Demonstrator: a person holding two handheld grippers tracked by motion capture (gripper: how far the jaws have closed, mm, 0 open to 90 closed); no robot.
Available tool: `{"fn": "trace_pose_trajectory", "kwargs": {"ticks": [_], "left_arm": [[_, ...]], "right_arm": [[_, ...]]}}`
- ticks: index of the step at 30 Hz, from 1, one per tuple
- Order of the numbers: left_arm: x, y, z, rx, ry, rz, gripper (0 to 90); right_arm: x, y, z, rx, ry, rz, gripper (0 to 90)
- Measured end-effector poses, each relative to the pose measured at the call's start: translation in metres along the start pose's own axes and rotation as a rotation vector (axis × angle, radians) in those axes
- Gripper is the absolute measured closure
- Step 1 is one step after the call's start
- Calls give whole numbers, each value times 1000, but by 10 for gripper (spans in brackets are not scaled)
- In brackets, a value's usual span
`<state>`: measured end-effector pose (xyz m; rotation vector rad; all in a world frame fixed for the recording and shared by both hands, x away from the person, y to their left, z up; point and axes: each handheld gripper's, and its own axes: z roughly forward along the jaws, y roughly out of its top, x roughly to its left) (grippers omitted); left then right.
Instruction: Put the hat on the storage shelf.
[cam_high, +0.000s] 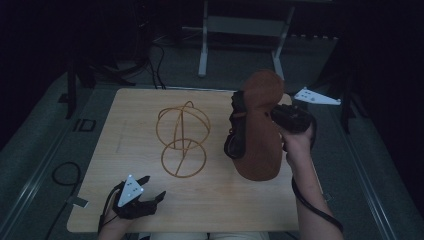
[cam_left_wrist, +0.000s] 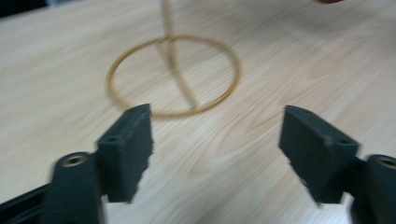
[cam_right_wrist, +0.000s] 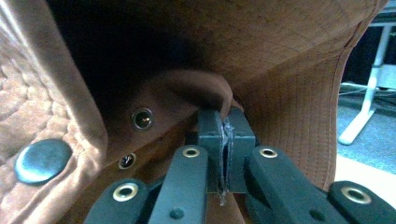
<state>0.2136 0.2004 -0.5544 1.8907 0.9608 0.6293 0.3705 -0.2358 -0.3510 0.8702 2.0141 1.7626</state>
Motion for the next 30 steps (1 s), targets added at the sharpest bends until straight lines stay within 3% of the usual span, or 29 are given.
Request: {"fn": "trace_pose_trajectory", "kwargs": {"ticks": [1,4,5,8,11,15,19,23,30], "left_arm": [[5,-3,-1,4,18,-26,217],[19,-11,-6,35,157,-105,83],[21,-12,-7,38,184,-119,23],[27,-16,-9,55,266,-156,23],[30,-19,-10,44,291,-174,23],[32,-20,-13,30,314,-167,23],[35,-21,-16,7,343,-175,23],[40,-23,-20,-4,348,-195,23],[41,-24,-20,-6,348,-198,23]], "right_arm": [[0,0,3,3,4,4,878],[2,4,16,9,9,2,878],[3,6,19,7,17,2,878],[5,14,30,5,25,-3,878],[11,26,42,-5,32,-14,877],[21,45,59,-14,50,-31,877],[38,55,83,4,100,-39,877],[59,57,112,57,171,-58,875],[87,45,158,201,238,-85,869]]}}
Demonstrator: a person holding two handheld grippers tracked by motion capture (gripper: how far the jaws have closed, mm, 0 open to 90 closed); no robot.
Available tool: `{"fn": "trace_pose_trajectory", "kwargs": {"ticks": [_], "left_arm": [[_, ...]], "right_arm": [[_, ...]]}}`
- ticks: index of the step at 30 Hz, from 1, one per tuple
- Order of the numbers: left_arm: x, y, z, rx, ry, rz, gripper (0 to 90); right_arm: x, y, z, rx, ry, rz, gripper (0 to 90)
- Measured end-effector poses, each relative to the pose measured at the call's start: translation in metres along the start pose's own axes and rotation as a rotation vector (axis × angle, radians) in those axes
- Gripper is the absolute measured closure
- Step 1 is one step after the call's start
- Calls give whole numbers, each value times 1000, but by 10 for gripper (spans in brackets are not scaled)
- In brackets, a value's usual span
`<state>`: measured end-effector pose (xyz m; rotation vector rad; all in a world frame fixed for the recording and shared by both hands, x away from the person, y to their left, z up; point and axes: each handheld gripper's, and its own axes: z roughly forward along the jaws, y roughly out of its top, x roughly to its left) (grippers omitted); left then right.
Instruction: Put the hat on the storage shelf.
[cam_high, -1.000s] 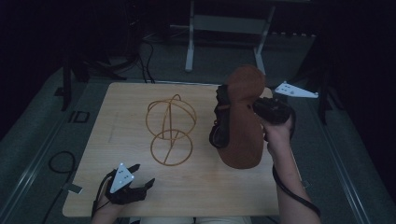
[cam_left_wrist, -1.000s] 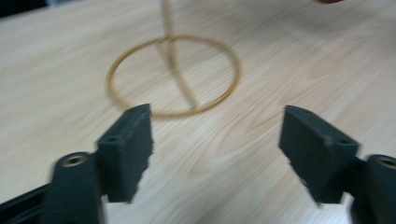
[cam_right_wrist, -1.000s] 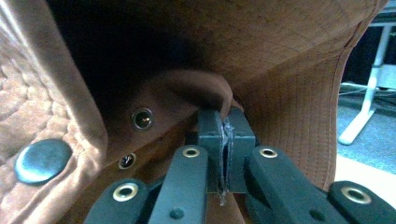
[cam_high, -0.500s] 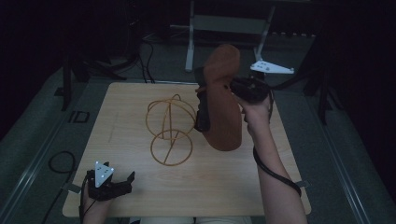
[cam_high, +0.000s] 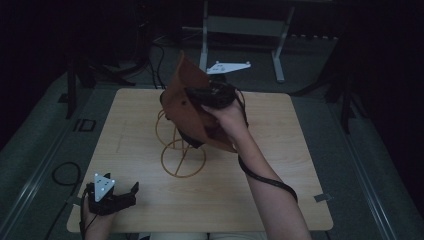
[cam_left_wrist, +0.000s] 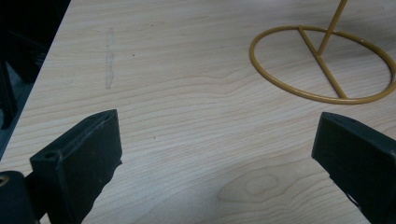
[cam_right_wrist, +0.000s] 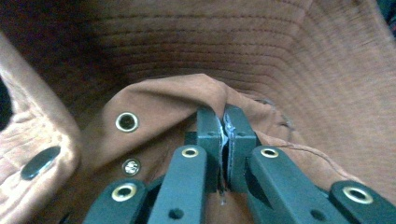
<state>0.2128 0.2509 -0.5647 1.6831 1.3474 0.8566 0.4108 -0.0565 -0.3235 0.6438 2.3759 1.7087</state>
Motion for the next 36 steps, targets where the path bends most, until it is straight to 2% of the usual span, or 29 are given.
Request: {"fn": "trace_pose_trajectory", "kwargs": {"ticks": [3,7,9,12,14,18,24,26,28,31,33,34,36], "left_arm": [[2,0,0,-10,12,-5,23],[3,-2,1,-2,6,-14,23],[2,-3,1,1,-1,-17,23],[0,-4,2,4,-12,-18,23],[-1,-4,3,6,-10,-14,23],[-1,-5,3,6,-11,-14,23],[0,-6,4,8,-16,-25,23],[-1,-6,4,5,-20,-22,23],[-2,-6,5,6,-22,-19,23],[-2,-6,6,10,-30,-16,23],[-3,-6,6,8,-39,-12,23],[-4,-6,6,7,-37,-12,23],[-5,-6,7,9,-35,-10,23]], "right_arm": [[4,-5,14,48,21,-11,863],[7,-10,26,67,40,-8,860],[8,-11,29,67,48,-3,824],[10,-13,36,75,71,-8,555],[15,-14,40,87,43,-39,460],[22,-18,44,113,12,-87,383],[22,-17,28,84,20,-91,281],[18,-19,21,75,28,-82,236],[14,-22,13,72,18,-68,230],[5,-29,2,29,27,-29,197],[-1,-34,-5,13,6,-27,188],[-3,-37,-8,18,-3,-40,174],[-10,-42,-13,49,-15,-17,164]]}}
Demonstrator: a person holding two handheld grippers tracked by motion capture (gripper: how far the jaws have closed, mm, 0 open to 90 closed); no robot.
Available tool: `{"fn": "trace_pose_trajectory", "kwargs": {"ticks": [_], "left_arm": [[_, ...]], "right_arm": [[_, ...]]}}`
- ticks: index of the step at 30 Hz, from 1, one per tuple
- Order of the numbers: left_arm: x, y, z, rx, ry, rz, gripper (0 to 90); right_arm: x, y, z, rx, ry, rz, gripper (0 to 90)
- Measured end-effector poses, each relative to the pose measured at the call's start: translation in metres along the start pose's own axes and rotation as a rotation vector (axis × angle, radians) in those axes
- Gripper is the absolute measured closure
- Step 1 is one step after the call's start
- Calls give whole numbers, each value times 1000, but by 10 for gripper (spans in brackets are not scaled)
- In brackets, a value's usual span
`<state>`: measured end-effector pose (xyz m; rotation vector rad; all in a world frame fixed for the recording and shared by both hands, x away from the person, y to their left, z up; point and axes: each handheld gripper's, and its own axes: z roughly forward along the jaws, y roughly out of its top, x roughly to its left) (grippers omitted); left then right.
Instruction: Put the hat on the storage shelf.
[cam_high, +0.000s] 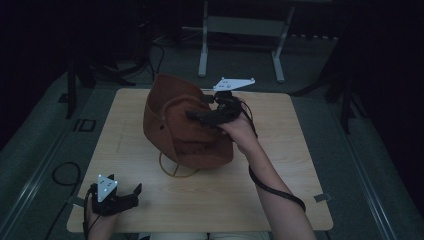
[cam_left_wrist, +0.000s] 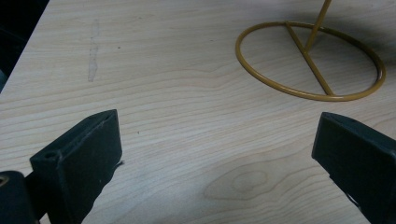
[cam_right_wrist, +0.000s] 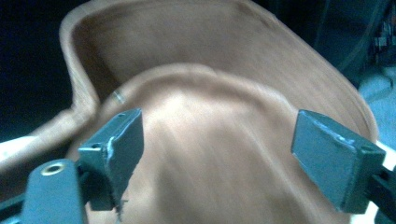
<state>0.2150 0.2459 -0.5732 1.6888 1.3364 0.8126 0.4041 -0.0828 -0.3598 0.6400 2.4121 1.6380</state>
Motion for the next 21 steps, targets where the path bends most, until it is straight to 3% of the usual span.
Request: {"fn": "trace_pose_trajectory", "kwargs": {"ticks": [4,16,21], "left_arm": [[0,-1,1,5,-2,0,23],[-3,-1,3,12,-7,10,23],[-3,-2,3,16,-10,6,23]], "right_arm": [[-10,-13,-11,12,-38,-18,165],[-35,-55,-47,24,-111,20,173],[-44,-79,-61,62,-157,8,173]]}}
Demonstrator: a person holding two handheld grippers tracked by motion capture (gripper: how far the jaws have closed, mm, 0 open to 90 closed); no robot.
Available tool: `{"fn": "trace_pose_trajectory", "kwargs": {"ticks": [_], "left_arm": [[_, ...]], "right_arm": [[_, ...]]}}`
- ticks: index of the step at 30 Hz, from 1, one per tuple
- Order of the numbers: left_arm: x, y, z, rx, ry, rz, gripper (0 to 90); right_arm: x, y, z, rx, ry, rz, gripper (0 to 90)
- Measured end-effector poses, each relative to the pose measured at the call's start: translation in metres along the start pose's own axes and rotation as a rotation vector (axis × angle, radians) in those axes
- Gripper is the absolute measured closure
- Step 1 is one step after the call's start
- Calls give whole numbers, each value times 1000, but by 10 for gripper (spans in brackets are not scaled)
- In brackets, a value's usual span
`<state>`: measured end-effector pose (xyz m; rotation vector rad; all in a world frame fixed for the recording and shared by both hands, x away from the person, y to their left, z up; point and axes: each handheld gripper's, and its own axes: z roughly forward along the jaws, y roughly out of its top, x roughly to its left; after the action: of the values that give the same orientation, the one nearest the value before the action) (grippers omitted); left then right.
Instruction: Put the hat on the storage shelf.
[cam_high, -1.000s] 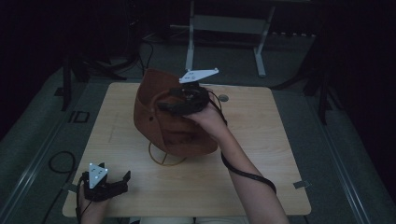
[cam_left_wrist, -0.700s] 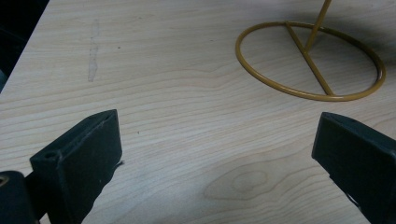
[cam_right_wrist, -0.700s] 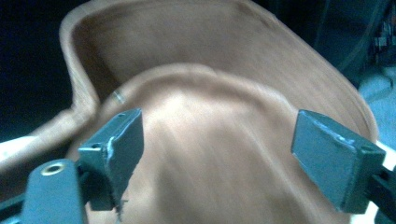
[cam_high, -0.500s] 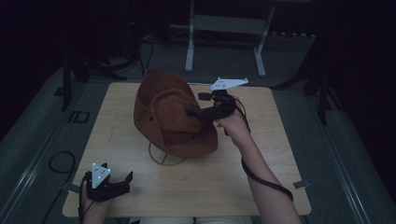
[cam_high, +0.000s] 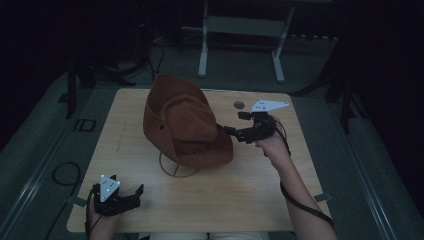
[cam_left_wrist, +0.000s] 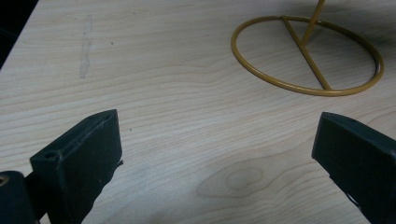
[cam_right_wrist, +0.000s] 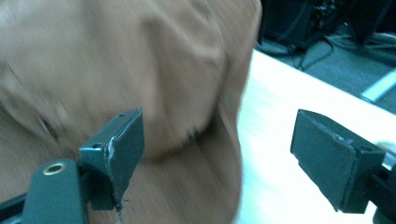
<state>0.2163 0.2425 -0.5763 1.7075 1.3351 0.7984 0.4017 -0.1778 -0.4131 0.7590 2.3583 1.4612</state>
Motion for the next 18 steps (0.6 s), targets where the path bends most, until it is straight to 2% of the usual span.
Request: {"fn": "trace_pose_trajectory", "kwargs": {"ticks": [8,18], "left_arm": [[-1,-1,2,7,-7,2,23],[-1,-1,2,7,-9,6,23]], "right_arm": [[-11,-40,-7,36,-16,35,176],[-15,-86,-8,46,-46,66,173]]}}
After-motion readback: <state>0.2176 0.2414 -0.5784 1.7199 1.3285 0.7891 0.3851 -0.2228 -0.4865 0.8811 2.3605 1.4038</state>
